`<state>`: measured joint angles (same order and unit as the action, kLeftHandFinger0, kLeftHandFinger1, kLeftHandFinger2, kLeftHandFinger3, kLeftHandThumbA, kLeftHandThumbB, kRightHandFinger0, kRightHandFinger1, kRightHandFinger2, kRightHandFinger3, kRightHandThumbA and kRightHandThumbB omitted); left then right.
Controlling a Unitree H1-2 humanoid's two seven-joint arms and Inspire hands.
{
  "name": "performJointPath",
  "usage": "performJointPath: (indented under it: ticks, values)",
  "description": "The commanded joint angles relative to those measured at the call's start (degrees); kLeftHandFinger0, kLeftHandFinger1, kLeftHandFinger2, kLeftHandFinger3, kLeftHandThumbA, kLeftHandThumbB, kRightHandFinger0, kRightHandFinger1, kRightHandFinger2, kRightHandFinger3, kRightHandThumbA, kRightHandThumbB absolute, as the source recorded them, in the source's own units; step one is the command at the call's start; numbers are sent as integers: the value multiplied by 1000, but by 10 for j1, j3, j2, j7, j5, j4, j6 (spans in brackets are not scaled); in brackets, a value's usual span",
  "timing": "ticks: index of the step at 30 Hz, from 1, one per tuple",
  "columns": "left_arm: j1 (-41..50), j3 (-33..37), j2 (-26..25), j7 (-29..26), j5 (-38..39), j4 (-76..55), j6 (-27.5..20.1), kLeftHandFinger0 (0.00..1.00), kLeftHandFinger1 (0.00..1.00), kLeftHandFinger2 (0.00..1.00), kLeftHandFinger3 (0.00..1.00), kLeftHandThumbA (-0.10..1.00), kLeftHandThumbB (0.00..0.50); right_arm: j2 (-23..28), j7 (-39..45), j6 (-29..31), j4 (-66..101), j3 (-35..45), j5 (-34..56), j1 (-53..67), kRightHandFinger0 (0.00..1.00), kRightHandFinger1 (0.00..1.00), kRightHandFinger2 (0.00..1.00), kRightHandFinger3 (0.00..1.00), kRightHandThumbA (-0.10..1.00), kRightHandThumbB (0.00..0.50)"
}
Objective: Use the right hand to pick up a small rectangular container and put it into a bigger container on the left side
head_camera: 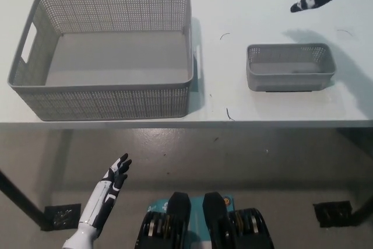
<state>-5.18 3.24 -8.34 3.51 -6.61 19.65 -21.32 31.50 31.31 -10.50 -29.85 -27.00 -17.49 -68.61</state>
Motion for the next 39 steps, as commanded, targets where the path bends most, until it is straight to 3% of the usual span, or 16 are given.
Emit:
performJointPath:
  ticks: [1,4,8,11,15,22,29,31,39]
  values:
    - [-31,5,-28,-5,-40,-27,-26,1000,1000,1000,1000,1000,171,-55,186,49,-321,-133,-130,-279,1000,1000,1000,1000,1000,331]
    - [-30,7,-29,-3,-44,-30,-21,1000,1000,1000,1000,1000,181,-77,184,57,-363,-145,-119,-292,1000,1000,1000,1000,1000,299]
    - [-31,8,-29,1,-43,-33,-20,1000,1000,1000,1000,1000,167,-104,174,64,-415,-170,-121,-310,1000,1000,1000,1000,1000,303]
    - [-32,10,-29,-2,-53,-35,-15,1000,1000,1000,1000,930,137,-121,155,50,-448,-166,-107,-319,1000,1000,1000,1000,1000,329]
    - [-34,8,-29,3,-50,-41,-1,1000,1000,1000,1000,850,136,-130,140,53,-469,-168,-102,-319,1000,1000,1000,1000,1000,376]
    - [-33,11,-29,1,-53,-35,-7,1000,1000,1000,1000,738,114,-159,113,27,-499,-191,-123,-300,1000,1000,1000,1000,1000,394]
    - [-26,17,-27,-5,-64,-41,0,1000,1000,1000,1000,677,104,-168,143,64,-510,-196,-143,-294,1000,1000,1000,1000,1000,337]
    - [-24,18,-26,-5,-64,-41,-1,1000,1000,1000,1000,600,107,-167,141,73,-513,-197,-147,-285,1000,1000,1000,1000,1000,303]
    - [-22,18,-28,-5,-71,-53,7,1000,1000,1000,1000,424,120,-163,110,92,-513,-200,-169,-249,1000,1000,1000,1000,1000,318]
